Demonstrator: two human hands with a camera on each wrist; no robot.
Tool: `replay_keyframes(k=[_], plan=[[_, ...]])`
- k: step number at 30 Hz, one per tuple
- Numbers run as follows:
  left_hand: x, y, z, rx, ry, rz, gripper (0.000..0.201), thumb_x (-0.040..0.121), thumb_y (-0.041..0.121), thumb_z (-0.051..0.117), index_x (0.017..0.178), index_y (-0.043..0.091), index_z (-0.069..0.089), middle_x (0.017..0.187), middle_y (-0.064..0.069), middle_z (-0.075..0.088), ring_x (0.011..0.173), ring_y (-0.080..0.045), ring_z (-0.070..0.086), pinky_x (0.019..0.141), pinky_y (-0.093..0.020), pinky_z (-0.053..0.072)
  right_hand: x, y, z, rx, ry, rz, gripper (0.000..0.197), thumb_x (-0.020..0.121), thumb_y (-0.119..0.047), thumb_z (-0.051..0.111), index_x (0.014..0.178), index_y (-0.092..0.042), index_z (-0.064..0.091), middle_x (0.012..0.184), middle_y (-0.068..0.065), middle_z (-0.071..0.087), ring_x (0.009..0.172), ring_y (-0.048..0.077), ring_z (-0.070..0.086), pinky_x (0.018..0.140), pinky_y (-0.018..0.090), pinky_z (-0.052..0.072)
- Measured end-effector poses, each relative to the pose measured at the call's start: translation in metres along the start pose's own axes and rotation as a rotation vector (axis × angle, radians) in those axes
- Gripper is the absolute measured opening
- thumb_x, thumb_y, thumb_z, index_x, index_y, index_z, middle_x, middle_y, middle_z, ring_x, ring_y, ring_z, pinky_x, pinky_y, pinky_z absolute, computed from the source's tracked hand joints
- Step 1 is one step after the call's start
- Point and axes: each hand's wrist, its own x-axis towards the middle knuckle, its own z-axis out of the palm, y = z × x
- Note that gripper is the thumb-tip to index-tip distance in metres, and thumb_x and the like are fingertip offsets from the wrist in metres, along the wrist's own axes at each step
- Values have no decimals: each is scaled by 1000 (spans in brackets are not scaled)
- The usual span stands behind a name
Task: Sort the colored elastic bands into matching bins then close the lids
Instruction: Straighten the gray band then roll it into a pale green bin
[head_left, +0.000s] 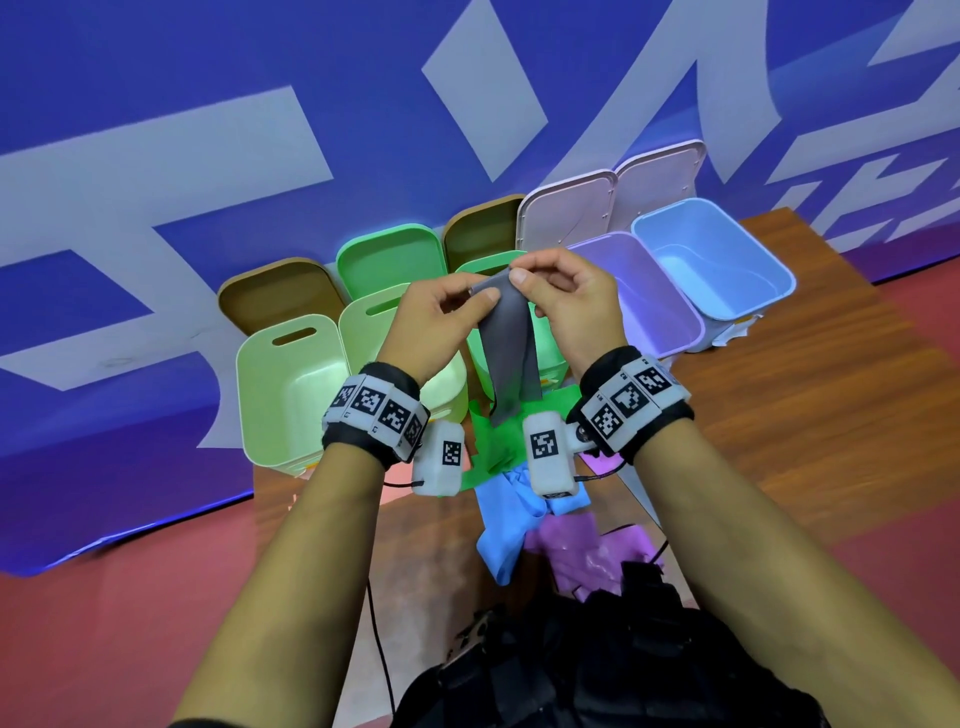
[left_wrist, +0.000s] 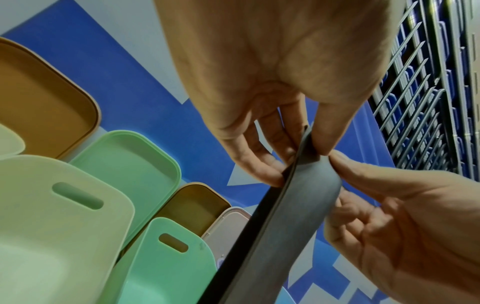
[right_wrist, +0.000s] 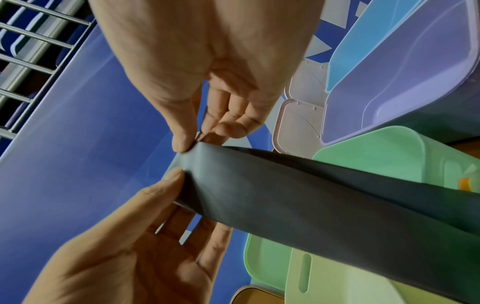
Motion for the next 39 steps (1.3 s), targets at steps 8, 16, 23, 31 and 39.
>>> replay_keyframes(k=[8,16,23,31,39], plan=[[0,4,-4,11,-56,-19,23,88,-4,63,96,16,72,91,-2,70,85,-14,64,82,-28,53,-3,-1,-7,10,-29,-17,9,88,1,68,95,-1,73,87,4,71,73,-3,63,65,10,46],[2,7,1,25,-63,33,25,92,3,63,97,26,73,93,7,73,89,-10,66,84,-23,52,-2,-1,-11,12,-5,-18,11,88,1,69,98,-3,70,86,5,71,74,0,64,65,11,47],[4,-5,6,57,-28,20,17,91,6,65,100,17,73,93,-2,73,87,-12,65,83,-25,53,-2,5,-15,-38,-18,3,10,88,0,68,97,-4,71,83,0,69,72,-2,62,66,11,46],[0,-16,12,-92,-33,-47,6,94,2,60,94,7,59,84,-9,64,77,-15,57,74,-26,48,-2,12,-19,-45,-54,40,11,89,1,67,91,-10,69,83,-1,67,70,-2,60,65,9,45],[0,-46,35,-84,-33,-171,16,93,2,62,86,16,60,66,1,62,61,-8,50,58,-21,45,0,43,-38,-135,7,172,9,92,-7,65,95,-2,71,73,-1,66,60,1,57,59,12,45]])
